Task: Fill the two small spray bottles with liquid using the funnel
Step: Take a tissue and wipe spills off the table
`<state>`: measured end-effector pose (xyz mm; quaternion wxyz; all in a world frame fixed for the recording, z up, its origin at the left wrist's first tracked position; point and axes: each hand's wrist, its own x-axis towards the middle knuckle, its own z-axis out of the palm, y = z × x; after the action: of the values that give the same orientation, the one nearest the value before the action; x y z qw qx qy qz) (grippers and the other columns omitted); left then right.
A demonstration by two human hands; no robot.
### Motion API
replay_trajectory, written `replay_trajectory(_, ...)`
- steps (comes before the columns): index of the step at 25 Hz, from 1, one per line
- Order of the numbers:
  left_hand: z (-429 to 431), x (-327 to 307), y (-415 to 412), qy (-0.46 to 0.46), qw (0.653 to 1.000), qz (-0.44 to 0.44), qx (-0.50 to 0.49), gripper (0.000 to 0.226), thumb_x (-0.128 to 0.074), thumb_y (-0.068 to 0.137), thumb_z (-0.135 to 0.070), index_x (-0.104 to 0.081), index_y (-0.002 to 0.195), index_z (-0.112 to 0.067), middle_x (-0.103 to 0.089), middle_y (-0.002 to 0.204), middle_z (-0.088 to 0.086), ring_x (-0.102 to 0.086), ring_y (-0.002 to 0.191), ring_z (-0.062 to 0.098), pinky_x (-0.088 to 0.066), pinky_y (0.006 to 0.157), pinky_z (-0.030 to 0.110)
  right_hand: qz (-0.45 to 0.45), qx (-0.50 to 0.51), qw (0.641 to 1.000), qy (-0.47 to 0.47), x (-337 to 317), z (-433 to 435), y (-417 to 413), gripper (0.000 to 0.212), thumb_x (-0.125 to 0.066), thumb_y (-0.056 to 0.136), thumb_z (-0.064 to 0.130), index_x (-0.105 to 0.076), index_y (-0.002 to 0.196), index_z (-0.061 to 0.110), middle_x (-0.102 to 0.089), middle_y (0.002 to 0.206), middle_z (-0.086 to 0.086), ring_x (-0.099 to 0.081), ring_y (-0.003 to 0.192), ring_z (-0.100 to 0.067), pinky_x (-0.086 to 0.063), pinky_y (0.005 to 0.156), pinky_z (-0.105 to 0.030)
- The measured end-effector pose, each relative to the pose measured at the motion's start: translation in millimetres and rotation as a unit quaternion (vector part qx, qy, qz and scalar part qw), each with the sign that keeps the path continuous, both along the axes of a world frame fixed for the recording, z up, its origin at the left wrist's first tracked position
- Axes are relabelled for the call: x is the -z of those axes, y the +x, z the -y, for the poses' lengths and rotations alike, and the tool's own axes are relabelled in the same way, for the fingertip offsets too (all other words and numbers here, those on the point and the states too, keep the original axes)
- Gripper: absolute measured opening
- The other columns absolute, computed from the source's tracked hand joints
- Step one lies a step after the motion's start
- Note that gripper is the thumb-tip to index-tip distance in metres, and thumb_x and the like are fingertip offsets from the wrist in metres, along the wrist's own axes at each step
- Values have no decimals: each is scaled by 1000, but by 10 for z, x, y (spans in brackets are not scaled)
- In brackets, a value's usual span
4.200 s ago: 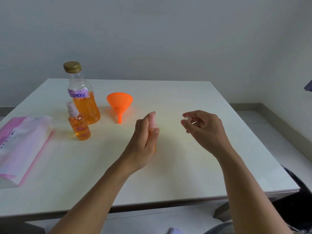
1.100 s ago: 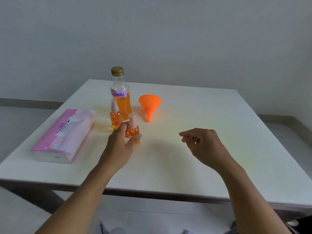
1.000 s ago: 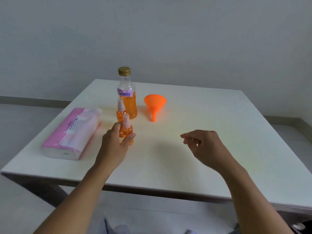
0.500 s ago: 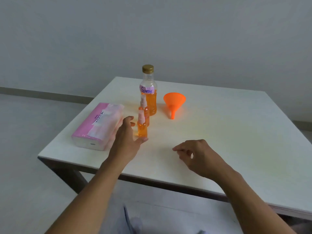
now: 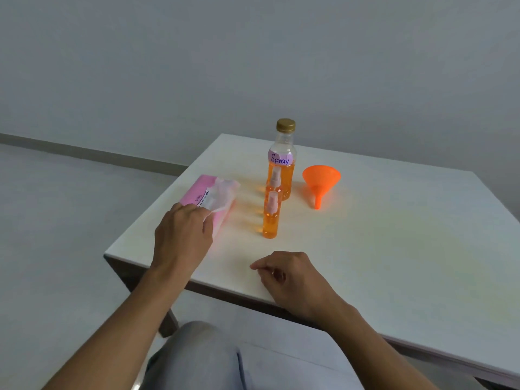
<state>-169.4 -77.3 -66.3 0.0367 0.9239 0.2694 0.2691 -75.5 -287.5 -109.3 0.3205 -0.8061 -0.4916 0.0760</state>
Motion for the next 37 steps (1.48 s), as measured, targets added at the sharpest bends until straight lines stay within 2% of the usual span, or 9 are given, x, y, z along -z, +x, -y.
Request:
replay_trajectory(5, -115, -204, 49, -72, 993, 94, -1, 29, -50, 99, -35, -66, 113, -15, -72, 89, 10, -67, 74, 31, -57, 57, 35, -20, 44, 999, 25, -60, -352, -69, 27, -61, 100, 20, -73, 123, 26, -74, 117, 10, -63, 90, -2, -52, 80, -11)
replay_trajectory(9, -189, -438, 138, -129, 973, 188, 22, 29, -48, 100, -39, -64, 109, -16, -67, 91, 3, -63, 73, 19, -44, 49, 17, -12, 9, 998, 59, -163, -740, -161, 56, -61, 99, 16, -45, 151, 30, -44, 158, 11, -46, 140, -11, -46, 113, -31)
replay_trajectory(12, -228, -665, 207, -178, 954, 238, 42, 20, -47, 100, -38, -59, 96, -22, -60, 80, -12, -56, 71, 6, -36, 52, 9, 51, -19, 998, -3, -171, -956, -216, 71, -65, 97, 8, -34, 157, 30, -28, 167, 10, -31, 152, -17, -38, 116, -38)
replay_trajectory(21, -109, -772, 169, -241, 927, 272, 93, 15, -53, 99, -35, -64, 93, -25, -64, 82, -19, -59, 79, -6, -41, 57, 13, 77, -68, 994, -43, -217, -922, -123, 83, -63, 87, -8, -35, 158, 25, -30, 167, 9, -41, 146, -24, -51, 106, -39)
replay_trajectory(26, 62, -996, 130, -215, 914, 319, 129, 25, -50, 100, -40, -63, 94, -19, -54, 63, -10, -49, 55, 6, -34, 48, 16, 102, -81, 991, -39, -328, -854, -147, 75, -60, 90, -8, -39, 155, 23, -29, 167, 2, -45, 141, -28, -55, 100, -41)
replay_trajectory(28, 90, -1135, 122, -208, 920, 301, 143, 27, -49, 100, -42, -64, 97, -19, -60, 70, -7, -53, 62, 7, -37, 51, 19, 34, -21, 997, 69, -368, -785, -171, 57, -57, 92, -6, -57, 142, 20, -49, 154, 0, -57, 129, -19, -57, 96, -35)
replay_trajectory(30, 131, -1203, 124, -235, 921, 257, 175, 25, -51, 99, -40, -66, 97, -21, -65, 79, -6, -57, 71, 3, -41, 54, 15, -102, 105, 958, 247, -494, -670, -184, 37, -65, 91, 6, -67, 124, 23, -70, 120, 9, -69, 98, -6, -57, 80, -24)
replay_trajectory(33, 246, -1208, 140, -360, 878, 191, 252, 21, -58, 97, -36, -71, 97, -20, -71, 84, -4, -61, 70, -1, -46, 58, 13, -199, 198, 865, 417, -742, -409, -80, 57, -83, 77, 26, -50, 123, 34, -63, 104, 11, -67, 85, -8, -55, 70, -18)
replay_trajectory(37, 379, -1148, 210, -545, 759, 121, 335, 24, -65, 92, -36, -74, 104, -18, -75, 101, 9, -71, 87, 20, -57, 74, 33, -137, 178, 940, 257, -940, 62, 223, 88, -87, 67, 44, -35, 137, 54, -45, 135, 9, -50, 118, -15, -48, 89, -24)
